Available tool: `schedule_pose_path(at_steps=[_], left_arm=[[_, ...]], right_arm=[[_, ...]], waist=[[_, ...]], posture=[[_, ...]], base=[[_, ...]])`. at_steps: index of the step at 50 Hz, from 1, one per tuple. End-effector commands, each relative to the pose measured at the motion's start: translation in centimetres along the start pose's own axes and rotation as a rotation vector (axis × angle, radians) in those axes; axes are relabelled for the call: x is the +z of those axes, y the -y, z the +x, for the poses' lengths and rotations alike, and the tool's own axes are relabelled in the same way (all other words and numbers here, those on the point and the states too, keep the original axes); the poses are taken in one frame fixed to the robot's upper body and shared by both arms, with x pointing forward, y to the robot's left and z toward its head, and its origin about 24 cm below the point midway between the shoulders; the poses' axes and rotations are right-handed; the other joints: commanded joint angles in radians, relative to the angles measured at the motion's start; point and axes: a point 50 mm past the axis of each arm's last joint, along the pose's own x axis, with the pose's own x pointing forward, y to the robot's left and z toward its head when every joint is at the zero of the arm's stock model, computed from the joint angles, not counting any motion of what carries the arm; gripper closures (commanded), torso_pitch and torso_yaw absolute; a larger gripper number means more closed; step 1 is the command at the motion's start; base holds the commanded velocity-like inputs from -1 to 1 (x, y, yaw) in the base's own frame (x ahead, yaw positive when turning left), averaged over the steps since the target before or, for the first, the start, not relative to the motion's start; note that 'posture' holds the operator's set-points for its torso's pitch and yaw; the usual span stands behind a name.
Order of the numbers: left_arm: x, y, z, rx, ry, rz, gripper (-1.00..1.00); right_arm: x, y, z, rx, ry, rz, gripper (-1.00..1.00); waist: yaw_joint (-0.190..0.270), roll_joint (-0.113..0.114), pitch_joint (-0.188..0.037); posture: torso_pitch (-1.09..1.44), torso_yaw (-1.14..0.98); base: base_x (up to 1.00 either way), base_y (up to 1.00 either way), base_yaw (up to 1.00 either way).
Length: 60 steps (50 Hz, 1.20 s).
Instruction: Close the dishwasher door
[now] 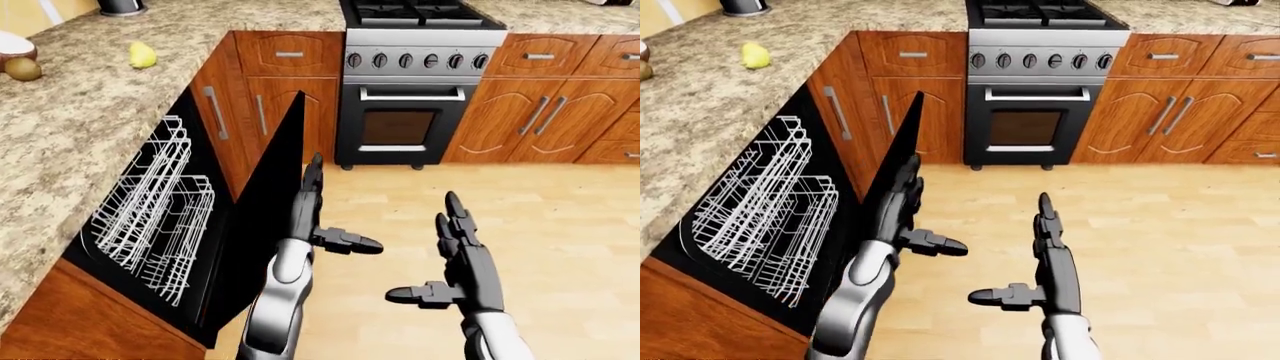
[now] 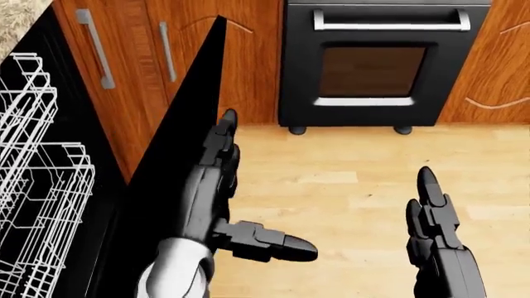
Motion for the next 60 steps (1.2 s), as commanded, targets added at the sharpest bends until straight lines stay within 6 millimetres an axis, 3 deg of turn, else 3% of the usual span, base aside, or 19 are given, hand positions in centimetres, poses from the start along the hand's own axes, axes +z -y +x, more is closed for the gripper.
schedule_pose_path(at_steps=[1,7,12,19,24,34,44,60], left_arm=[[0.6,0.4,1.3,-0.002,0.058,-0.025,-1.0],[-3.0,1.3,4.5,-0.019,-0.049,-0.028,-1.0],[-6.1,2.7,5.2,-0.042,-0.123,-0.031,-1.0],[-10.9,5.0,3.6,-0.087,-0.206,0.003,-1.0],[-14.3,4.3,1.4,-0.083,-0.299,0.011,-1.0],[-18.7,3.3,-2.9,-0.103,-0.415,0.09,-1.0],[-21.1,-0.8,-4.8,-0.001,-0.573,0.13,-1.0],[-20.1,-3.6,-3.5,0.055,-0.536,0.121,-1.0]], right_arm=[[1.5,0.0,-0.1,0.003,0.088,-0.002,-1.0],[1.5,0.0,-0.1,0.002,0.091,-0.001,-1.0],[1.5,0.0,-0.1,0.001,0.091,-0.001,-1.0],[1.5,0.1,-0.3,0.001,0.091,0.0,-1.0],[1.5,0.1,-0.4,0.0,0.092,0.002,-1.0],[1.7,-0.1,-0.2,0.006,0.095,-0.001,-1.0],[2.1,-0.3,0.0,0.011,0.097,-0.005,-1.0],[2.0,-0.2,-0.2,0.009,0.099,-0.004,-1.0]], waist=[[0.001,-0.006,-0.015],[0.0,-0.012,-0.018],[-0.001,-0.017,-0.021],[-0.003,-0.024,-0.024],[-0.008,-0.026,-0.025],[-0.011,-0.017,-0.021],[-0.015,-0.008,-0.02],[-0.015,0.003,-0.025]], posture=[[0.0,0.0],[0.0,0.0],[0.0,0.0],[0.0,0.0],[0.0,0.0],[0.0,0.0],[0.0,0.0],[0.0,0.0]], base=[[0.0,0.0,0.0],[0.0,0.0,0.0],[0.0,0.0,0.0],[0.0,0.0,0.0],[0.0,0.0,0.0],[0.0,0.0,0.0],[0.0,0.0,0.0],[0.0,0.0,0.0]])
